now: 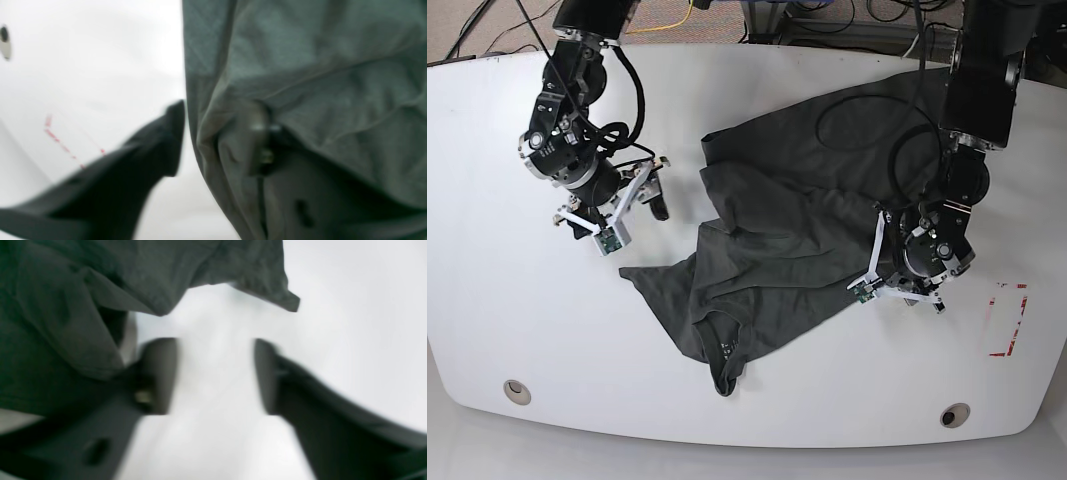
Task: Layout the t-shirt on the table in an organized manner, then fold the t-shirt properly
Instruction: 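Lower the shirt with both grippers, laying it across the table, then regrasp the shirt's bunched hem with the right gripper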
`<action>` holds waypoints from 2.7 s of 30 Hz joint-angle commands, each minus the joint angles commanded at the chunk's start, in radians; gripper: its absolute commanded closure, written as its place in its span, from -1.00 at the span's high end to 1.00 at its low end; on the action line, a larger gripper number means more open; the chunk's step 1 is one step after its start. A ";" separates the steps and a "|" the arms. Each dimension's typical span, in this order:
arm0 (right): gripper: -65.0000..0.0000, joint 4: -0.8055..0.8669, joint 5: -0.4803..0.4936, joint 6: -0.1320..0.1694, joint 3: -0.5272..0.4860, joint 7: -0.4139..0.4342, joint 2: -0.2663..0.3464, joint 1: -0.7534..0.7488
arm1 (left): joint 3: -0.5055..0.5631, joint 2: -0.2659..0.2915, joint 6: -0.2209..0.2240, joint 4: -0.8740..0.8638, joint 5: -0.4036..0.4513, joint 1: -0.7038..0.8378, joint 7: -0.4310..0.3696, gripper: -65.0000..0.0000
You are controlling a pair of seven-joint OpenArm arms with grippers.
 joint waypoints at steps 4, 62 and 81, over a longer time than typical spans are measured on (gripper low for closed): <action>1.00 -0.078 0.002 0.000 -0.002 0.000 -0.012 0.058 | -0.052 0.002 0.000 0.092 0.000 0.066 0.000 0.17; -0.35 -1.252 0.011 0.000 -0.152 0.420 -0.035 0.649 | -0.427 0.046 -0.002 0.327 -0.002 0.408 -0.003 0.17; 0.66 -1.143 0.008 0.000 -0.150 0.414 -0.034 0.620 | -0.422 0.046 -0.002 0.325 -0.002 0.410 -0.003 0.17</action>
